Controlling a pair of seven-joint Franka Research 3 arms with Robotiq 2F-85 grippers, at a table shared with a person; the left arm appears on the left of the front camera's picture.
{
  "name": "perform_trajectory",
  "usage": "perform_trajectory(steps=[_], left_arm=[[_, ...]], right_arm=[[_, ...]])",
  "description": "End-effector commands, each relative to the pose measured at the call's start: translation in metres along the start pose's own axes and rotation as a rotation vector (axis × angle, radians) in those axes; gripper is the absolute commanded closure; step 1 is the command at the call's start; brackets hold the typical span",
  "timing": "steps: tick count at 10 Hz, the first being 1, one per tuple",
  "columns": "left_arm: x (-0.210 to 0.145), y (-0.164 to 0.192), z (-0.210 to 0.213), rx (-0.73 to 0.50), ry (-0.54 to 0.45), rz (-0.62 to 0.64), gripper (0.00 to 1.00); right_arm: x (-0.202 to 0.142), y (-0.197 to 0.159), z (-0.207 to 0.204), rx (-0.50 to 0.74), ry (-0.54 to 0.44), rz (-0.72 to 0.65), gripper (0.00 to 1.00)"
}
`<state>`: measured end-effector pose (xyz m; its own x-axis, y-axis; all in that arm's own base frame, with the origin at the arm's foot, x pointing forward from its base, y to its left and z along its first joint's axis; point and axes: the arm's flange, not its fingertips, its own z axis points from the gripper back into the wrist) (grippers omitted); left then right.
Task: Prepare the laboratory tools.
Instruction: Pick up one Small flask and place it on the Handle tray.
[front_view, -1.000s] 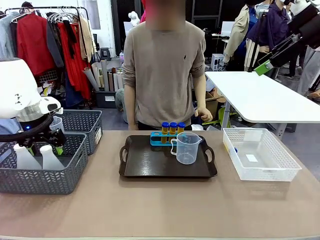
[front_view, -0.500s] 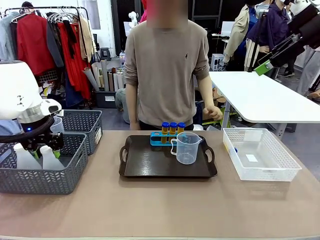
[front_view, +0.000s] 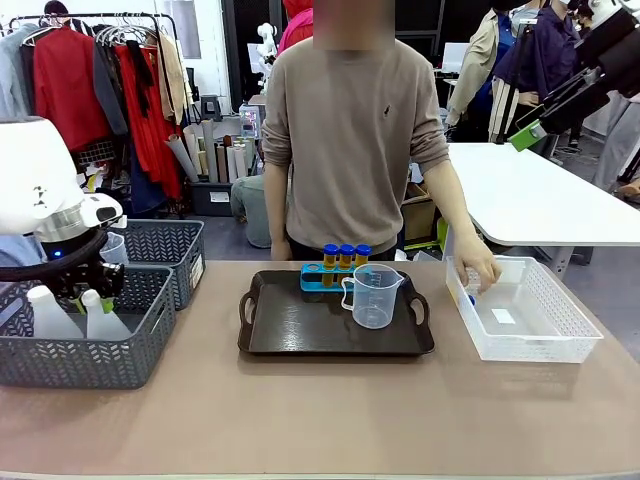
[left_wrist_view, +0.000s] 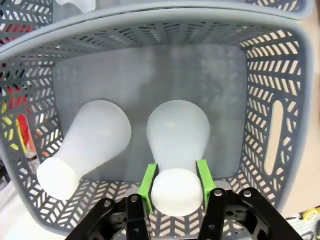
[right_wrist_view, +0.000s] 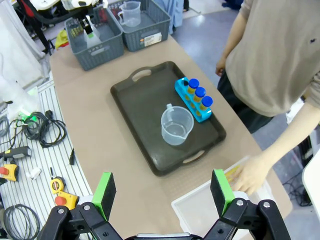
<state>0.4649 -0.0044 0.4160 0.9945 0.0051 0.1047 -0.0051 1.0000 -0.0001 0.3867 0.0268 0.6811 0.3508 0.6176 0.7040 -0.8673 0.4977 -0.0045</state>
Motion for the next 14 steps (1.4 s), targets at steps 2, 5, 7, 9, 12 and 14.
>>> perform_trajectory(steps=[2, 5, 7, 9, 12, 14], left_arm=[[-0.002, 0.000, 0.018, 0.007, 0.009, -0.013, 1.00], [-0.003, -0.006, 0.026, 0.001, 0.041, -0.025, 1.00], [-0.009, -0.023, 0.071, -0.012, 0.049, -0.027, 1.00], [-0.016, -0.037, 0.128, -0.019, 0.044, -0.059, 1.00], [-0.027, -0.060, 0.216, 0.020, 0.036, -0.130, 1.00], [-0.033, -0.077, 0.272, 0.050, 0.015, -0.184, 1.00]], right_arm=[[0.002, -0.001, 0.000, 0.016, -0.026, 0.017, 0.00], [0.002, -0.001, 0.000, 0.016, -0.026, 0.017, 0.00], [0.002, -0.001, 0.000, 0.016, -0.026, 0.017, 0.00], [0.002, -0.001, 0.000, 0.016, -0.026, 0.017, 0.00], [0.002, -0.001, 0.000, 0.016, -0.026, 0.017, 0.00], [0.002, -0.001, 0.000, 0.016, -0.026, 0.017, 0.00]])
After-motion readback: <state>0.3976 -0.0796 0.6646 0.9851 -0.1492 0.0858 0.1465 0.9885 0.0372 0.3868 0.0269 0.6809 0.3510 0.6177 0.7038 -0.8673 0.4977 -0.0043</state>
